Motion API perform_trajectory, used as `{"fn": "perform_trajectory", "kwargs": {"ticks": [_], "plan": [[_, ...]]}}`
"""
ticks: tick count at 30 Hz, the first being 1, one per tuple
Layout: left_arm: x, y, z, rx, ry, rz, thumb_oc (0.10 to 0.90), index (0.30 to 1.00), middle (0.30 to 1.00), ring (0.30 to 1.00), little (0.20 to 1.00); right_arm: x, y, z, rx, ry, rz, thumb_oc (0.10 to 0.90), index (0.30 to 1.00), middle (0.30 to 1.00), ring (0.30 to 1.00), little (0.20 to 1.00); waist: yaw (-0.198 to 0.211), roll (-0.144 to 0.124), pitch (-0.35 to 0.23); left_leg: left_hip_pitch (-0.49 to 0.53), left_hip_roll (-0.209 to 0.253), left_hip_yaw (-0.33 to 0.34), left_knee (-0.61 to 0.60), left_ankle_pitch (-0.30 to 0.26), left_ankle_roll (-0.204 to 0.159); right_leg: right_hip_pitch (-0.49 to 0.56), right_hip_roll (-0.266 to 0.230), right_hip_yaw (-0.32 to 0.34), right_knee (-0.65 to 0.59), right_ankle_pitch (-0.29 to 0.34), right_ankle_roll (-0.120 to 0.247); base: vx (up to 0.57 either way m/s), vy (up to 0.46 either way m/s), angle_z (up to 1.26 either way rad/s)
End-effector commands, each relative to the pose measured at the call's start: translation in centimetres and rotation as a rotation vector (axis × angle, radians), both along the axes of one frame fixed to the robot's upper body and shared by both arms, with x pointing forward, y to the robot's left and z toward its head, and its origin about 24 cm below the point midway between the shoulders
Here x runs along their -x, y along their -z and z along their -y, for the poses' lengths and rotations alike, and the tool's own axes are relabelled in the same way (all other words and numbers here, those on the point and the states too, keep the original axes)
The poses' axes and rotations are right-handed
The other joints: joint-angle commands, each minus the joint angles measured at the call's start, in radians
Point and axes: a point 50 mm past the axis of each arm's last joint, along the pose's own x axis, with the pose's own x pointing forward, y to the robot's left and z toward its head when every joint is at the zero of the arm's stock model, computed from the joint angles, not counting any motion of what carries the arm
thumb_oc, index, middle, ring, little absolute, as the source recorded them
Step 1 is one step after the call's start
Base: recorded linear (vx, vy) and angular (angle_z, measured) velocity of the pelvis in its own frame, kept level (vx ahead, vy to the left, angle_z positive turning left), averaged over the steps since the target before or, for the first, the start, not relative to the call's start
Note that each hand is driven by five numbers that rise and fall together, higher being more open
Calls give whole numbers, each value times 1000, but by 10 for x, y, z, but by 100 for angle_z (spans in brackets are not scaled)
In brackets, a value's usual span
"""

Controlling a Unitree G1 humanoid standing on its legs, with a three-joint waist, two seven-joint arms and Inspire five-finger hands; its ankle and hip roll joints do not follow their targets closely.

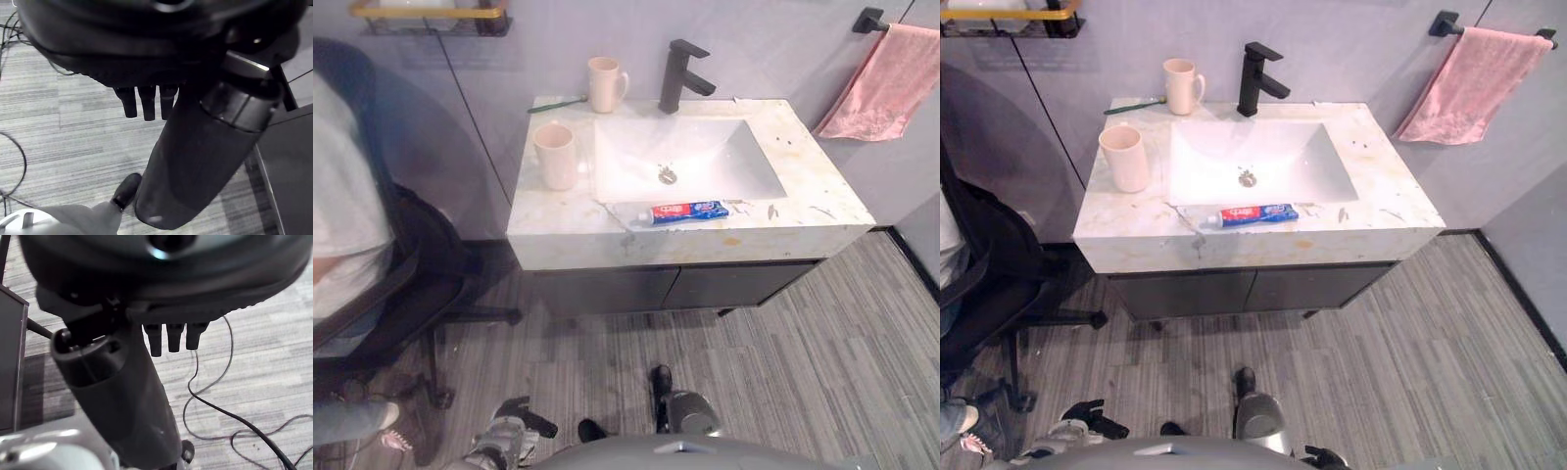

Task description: Organize the bathroom.

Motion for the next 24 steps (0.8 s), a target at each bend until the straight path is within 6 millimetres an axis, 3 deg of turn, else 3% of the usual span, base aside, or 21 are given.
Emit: {"fn": "perform_trajectory", "kwargs": {"ticks": [1,9,12,13,20,24], "plan": [[-11,-4,-3,-15,-28,61,800,900,900,900,900,-49,-16,33,133,-22,152,800,900,900,900,900,20,13,-20,45,32,-125,87,-68,-42,-2,64,69,-7,104,-10,70,18,14],[5,0,-2,7,26,2,800,900,900,900,900,-52,-16,29,114,-47,168,800,900,900,900,900,35,8,-36,38,26,-132,116,-80,-37,22,65,87,-13,95,-11,39,16,-3],[13,1,-9,-6,-30,-7,800,900,900,900,900,-59,-17,26,103,-116,173,800,900,900,900,900,72,7,-15,58,52,-61,117,-81,-45,18,-12,-77,57,87,13,-50,-72,-18],[14,0,-13,-19,-33,-10,800,900,900,900,900,-63,-17,25,88,-123,184,800,900,900,900,900,81,10,-8,63,62,-45,114,-77,-43,10,-30,-89,93,76,18,-92,-140,-61],[11,-2,-20,-47,2,-18,800,900,900,900,900,-73,-20,19,71,-141,234,800,900,900,900,900,104,35,-19,15,139,-67,144,-48,-46,52,-77,-6,221,-16,0,-124,-253,-21],[9,-3,-20,-64,1,9,800,900,900,900,900,-76,-20,15,67,-196,228,800,900,900,900,900,120,-4,-33,-19,188,-38,169,-38,-66,118,-38,-66,80,-24,-11,-134,-357,-2]]}}
